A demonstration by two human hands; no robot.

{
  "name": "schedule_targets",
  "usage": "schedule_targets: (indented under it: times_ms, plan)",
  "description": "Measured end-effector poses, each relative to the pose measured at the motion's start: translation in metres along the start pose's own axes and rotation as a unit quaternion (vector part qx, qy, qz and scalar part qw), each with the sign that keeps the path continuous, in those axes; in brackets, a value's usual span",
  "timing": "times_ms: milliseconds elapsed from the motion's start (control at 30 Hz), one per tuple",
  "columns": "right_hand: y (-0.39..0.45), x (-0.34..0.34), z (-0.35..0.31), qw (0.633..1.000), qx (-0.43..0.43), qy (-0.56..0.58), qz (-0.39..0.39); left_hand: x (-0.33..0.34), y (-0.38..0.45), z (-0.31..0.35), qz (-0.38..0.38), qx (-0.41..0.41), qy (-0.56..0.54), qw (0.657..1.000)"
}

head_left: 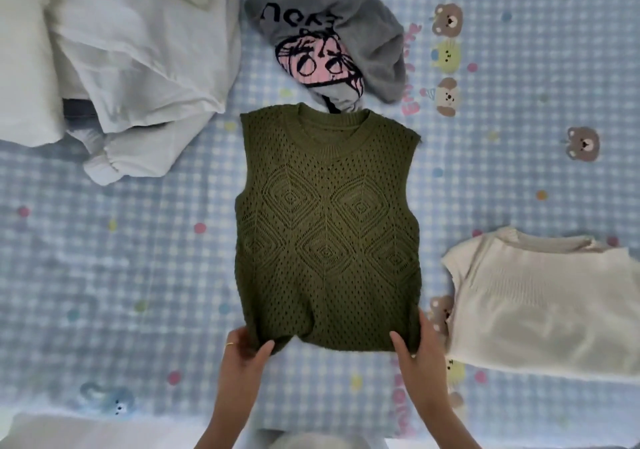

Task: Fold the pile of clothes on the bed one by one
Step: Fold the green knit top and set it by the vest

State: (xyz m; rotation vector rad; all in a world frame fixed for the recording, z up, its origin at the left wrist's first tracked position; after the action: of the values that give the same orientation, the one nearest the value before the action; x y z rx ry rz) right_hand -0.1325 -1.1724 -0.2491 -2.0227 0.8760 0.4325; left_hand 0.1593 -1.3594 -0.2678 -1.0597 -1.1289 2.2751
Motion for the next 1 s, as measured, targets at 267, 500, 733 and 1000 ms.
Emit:
schedule_targets:
  times_ms: [267, 500, 733, 1000]
  plan:
    - [-0.005, -0.007, 0.006, 0.999, -0.032, 0.036, -0.024, -0.002, -0.009, 0.002, 0.026, 0.046, 0.001, 0.999]
    - [-0.003, -0.029, 0.019, 0.994, -0.009, 0.105, -0.02, -0.029, -0.02, -0.005, 0.124, 0.052, -0.137, 0.981]
    - [-0.005, -0.008, 0.023, 0.989, -0.029, 0.115, -0.09, -0.009, -0.012, -0.021, 0.089, 0.022, -0.053, 0.994]
    - [-0.013, -0.038, 0.031, 0.971, -0.001, 0.233, 0.046, -0.047, -0.02, -0.068, 0.205, -0.039, -0.052, 0.976]
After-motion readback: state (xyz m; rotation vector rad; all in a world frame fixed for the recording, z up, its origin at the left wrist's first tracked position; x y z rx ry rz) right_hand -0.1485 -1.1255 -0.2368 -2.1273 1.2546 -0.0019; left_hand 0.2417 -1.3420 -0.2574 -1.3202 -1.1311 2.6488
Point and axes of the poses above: each hand's wrist, its own y-axis towards the middle knuckle, its own x-axis out of the palm, z = x × y, the point moved 9 cm from there along y, towards the middle knuckle, and after that the axes turned 13 degrees about y, right-handed, at the moved point
